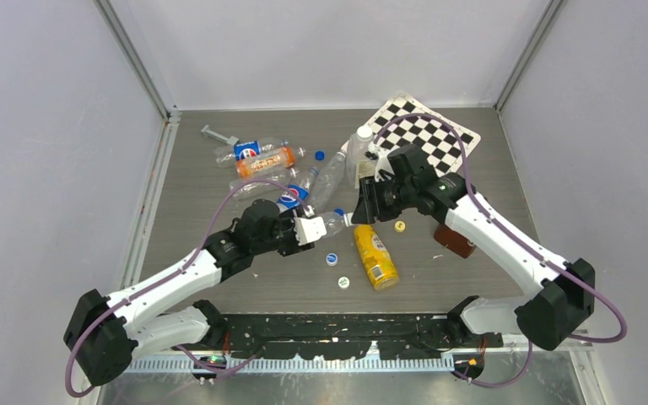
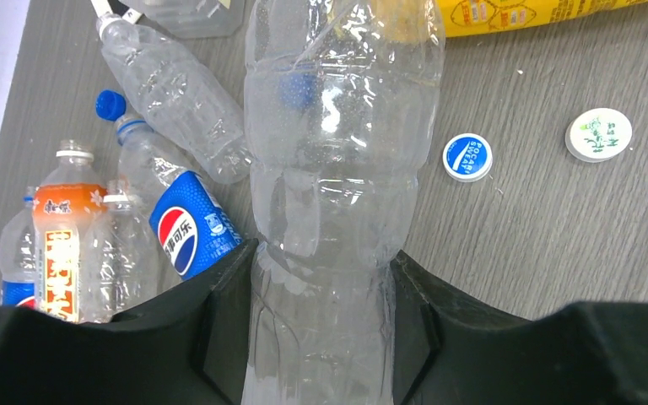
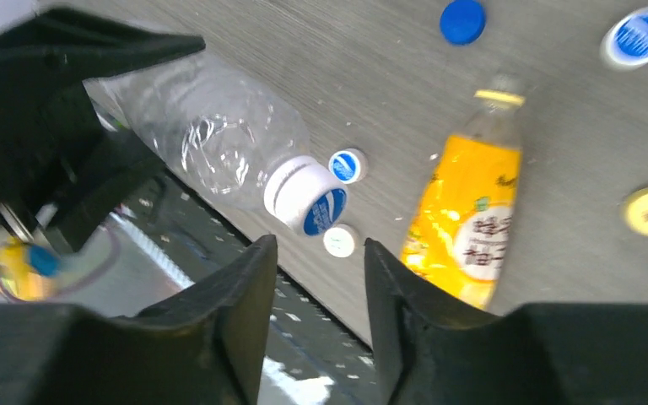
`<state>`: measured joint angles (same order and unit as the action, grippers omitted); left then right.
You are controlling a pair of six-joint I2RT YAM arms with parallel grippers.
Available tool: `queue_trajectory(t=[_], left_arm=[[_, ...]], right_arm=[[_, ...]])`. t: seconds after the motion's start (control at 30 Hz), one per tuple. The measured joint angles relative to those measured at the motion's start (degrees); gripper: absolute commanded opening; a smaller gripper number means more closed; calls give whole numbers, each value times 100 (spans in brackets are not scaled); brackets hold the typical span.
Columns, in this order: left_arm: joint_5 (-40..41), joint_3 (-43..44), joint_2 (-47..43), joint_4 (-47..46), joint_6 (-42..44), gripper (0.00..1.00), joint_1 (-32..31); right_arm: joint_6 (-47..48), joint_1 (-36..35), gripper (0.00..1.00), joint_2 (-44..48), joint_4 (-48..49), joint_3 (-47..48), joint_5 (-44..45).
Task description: Screw on the bottle caps
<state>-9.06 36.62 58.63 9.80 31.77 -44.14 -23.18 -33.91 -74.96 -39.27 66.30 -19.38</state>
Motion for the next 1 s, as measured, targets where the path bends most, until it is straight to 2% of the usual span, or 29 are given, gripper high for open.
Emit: queue_trajectory(t=[0.1,0.23,0.37,0.53,0.7,1.0], left_arm=[[-61,81,7,26,20,0,0],[-339,160,22,85,13,0,42],[-859,184,28,157,-48,0,146],[-1576,197,28,181,-179,0,247],[-2205,278,28,199,-284,0,267],[-2756,328,142,201,-417,0,267]], right_arm=[[1058,11,61,348,-118,2,-35],[2761,28,69,1073,-133,-118,-391],[4741,28,71,1934,-142,-608,-1078],[6330,28,71,2124,-208,-804,-1733],[7141,28,70,1910,-323,-804,-2144],[7534,22,59,1764,-339,-782,-2566]])
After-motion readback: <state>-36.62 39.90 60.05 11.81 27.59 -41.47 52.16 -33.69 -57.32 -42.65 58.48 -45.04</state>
